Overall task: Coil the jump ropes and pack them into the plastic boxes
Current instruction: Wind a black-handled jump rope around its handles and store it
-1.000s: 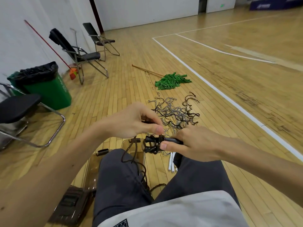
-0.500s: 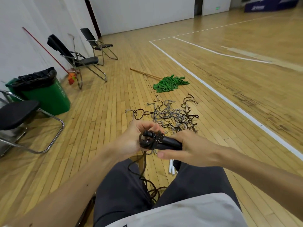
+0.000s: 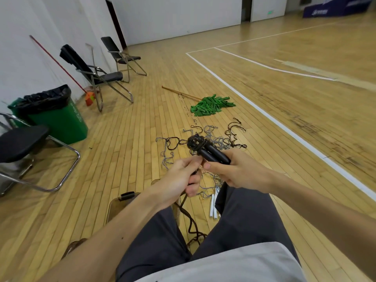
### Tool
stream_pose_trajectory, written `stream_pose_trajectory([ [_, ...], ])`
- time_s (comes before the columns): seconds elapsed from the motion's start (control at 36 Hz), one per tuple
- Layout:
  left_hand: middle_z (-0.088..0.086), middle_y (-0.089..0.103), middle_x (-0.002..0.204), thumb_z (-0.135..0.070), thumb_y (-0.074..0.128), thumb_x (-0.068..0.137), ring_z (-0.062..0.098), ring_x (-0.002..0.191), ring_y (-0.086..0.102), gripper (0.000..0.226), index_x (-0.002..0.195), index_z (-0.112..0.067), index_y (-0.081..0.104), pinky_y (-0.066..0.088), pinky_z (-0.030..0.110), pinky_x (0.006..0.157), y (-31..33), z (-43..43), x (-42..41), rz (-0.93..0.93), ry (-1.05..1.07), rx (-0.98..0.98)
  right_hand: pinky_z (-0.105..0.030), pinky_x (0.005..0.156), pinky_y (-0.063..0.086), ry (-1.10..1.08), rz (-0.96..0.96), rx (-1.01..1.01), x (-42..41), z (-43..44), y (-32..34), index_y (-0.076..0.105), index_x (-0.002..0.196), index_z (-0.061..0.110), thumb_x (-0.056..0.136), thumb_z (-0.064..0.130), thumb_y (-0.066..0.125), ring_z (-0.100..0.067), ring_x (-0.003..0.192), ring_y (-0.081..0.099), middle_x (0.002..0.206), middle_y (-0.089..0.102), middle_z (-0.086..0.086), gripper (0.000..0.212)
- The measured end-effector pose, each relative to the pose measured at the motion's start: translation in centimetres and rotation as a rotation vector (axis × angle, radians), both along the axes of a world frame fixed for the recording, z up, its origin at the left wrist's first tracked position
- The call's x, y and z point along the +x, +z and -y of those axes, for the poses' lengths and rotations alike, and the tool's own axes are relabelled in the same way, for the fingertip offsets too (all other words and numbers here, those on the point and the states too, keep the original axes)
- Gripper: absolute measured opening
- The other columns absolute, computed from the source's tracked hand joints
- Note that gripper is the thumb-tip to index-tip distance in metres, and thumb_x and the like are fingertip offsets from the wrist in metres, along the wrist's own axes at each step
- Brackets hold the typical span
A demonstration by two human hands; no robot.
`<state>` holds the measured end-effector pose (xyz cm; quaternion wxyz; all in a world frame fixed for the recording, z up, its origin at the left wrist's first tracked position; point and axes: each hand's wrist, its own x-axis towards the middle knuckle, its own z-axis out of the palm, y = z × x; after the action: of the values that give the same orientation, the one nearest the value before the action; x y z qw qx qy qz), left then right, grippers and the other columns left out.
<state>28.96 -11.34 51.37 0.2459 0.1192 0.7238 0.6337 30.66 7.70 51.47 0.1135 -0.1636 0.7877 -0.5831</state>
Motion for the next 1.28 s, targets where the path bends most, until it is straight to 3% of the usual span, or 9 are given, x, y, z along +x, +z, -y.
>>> stream_pose_trajectory([
  [0.39, -0.005, 0.045, 0.066, -0.041, 0.042, 0.105, 0.013, 0.059, 0.041, 0.033, 0.090, -0.015, 0.054, 0.037, 0.035, 0.059, -0.1, 0.8, 1.1, -0.530, -0.206, -0.688, -0.022, 0.042, 0.035, -0.239, 0.052, 0.182, -2.3, -1.6, -3.8, 0.057, 0.087, 0.007, 0.097, 0.035, 0.066, -0.009, 0.040, 0.042, 0.049, 0.046, 0.007, 0.031],
  [0.5, 0.001, 0.062, 0.078, -0.043, 0.039, 0.105, 0.013, 0.062, 0.052, 0.028, 0.103, -0.022, 0.056, 0.045, 0.036, 0.061, 0.9, 0.8, 1.1, -0.668, -0.259, -0.898, -0.023, 0.044, 0.036, -0.229, 0.037, 0.253, -2.5, -1.5, -3.8, 0.059, 0.090, 0.003, 0.098, 0.040, 0.063, -0.009, 0.042, 0.041, 0.055, 0.047, 0.001, 0.038],
  [0.67, -0.008, 0.046, 0.076, -0.042, 0.034, 0.107, 0.004, 0.061, 0.043, 0.032, 0.119, -0.019, 0.052, 0.036, 0.025, 0.060, 3.3, 0.3, 0.7, -0.894, -0.440, -1.261, -0.023, 0.042, 0.035, -0.148, 0.146, 0.294, -2.3, -0.5, -3.9, 0.055, 0.097, 0.010, 0.099, 0.041, 0.060, -0.010, 0.042, 0.038, 0.059, 0.044, 0.001, 0.032],
  [0.75, -0.007, 0.041, 0.073, -0.042, 0.035, 0.107, 0.006, 0.060, 0.040, 0.030, 0.106, -0.017, 0.051, 0.041, 0.030, 0.064, 4.3, 0.3, 0.6, -0.998, -0.541, -1.340, -0.022, 0.040, 0.033, -0.082, 0.228, 0.313, -2.0, 0.1, -3.6, 0.051, 0.090, 0.011, 0.100, 0.039, 0.059, -0.011, 0.041, 0.036, 0.056, 0.041, 0.002, 0.030],
  [0.89, -0.014, 0.033, 0.071, -0.037, 0.038, 0.108, 0.011, 0.071, 0.038, 0.023, 0.091, -0.022, 0.041, 0.024, 0.023, 0.064, 5.4, 0.7, -0.4, -1.096, -0.632, -1.268, -0.021, 0.040, 0.033, 0.020, 0.295, 0.415, -1.1, 1.2, -2.9, 0.047, 0.083, 0.014, 0.099, 0.045, 0.059, -0.010, 0.039, 0.035, 0.057, 0.041, 0.000, 0.037],
  [1.0, -0.016, 0.047, 0.076, -0.043, 0.047, 0.103, 0.006, 0.072, 0.049, 0.032, 0.096, -0.016, 0.064, 0.028, 0.019, 0.064, 5.6, 0.9, -1.5, -0.975, -0.611, -1.168, -0.022, 0.042, 0.033, 0.101, 0.297, 0.500, -0.1, 1.9, -1.9, 0.047, 0.079, 0.013, 0.098, 0.049, 0.058, -0.012, 0.040, 0.035, 0.057, 0.040, -0.001, 0.042],
  [1.08, -0.018, 0.051, 0.076, -0.042, 0.056, 0.099, -0.001, 0.070, 0.050, 0.023, 0.085, -0.025, 0.060, 0.033, 0.022, 0.071, 6.1, 1.2, -2.1, -0.916, -0.595, -1.019, -0.023, 0.043, 0.035, 0.155, 0.289, 0.559, 0.5, 2.2, -1.2, 0.051, 0.082, 0.012, 0.098, 0.049, 0.057, -0.015, 0.044, 0.038, 0.059, 0.042, -0.003, 0.041],
  [1.19, 0.009, 0.068, 0.078, -0.043, 0.057, 0.097, 0.023, 0.070, 0.059, 0.041, 0.088, -0.007, 0.072, 0.043, 0.031, 0.068, 7.2, 1.0, -2.4, -0.892, -0.638, -0.932, -0.022, 0.045, 0.036, 0.202, 0.268, 0.565, 1.1, 2.3, -0.7, 0.052, 0.083, 0.011, 0.097, 0.050, 0.059, -0.016, 0.046, 0.040, 0.060, 0.043, -0.003, 0.042],
  [1.28, 0.006, 0.066, 0.070, -0.041, 0.059, 0.096, 0.018, 0.060, 0.055, 0.038, 0.087, -0.007, 0.074, 0.042, 0.026, 0.057, 7.2, 1.2, -2.8, -0.822, -0.626, -0.833, -0.023, 0.045, 0.035, 0.228, 0.263, 0.550, 1.4, 2.1, -0.6, 0.052, 0.084, 0.010, 0.095, 0.050, 0.060, -0.017, 0.047, 0.038, 0.058, 0.042, -0.003, 0.043],
])
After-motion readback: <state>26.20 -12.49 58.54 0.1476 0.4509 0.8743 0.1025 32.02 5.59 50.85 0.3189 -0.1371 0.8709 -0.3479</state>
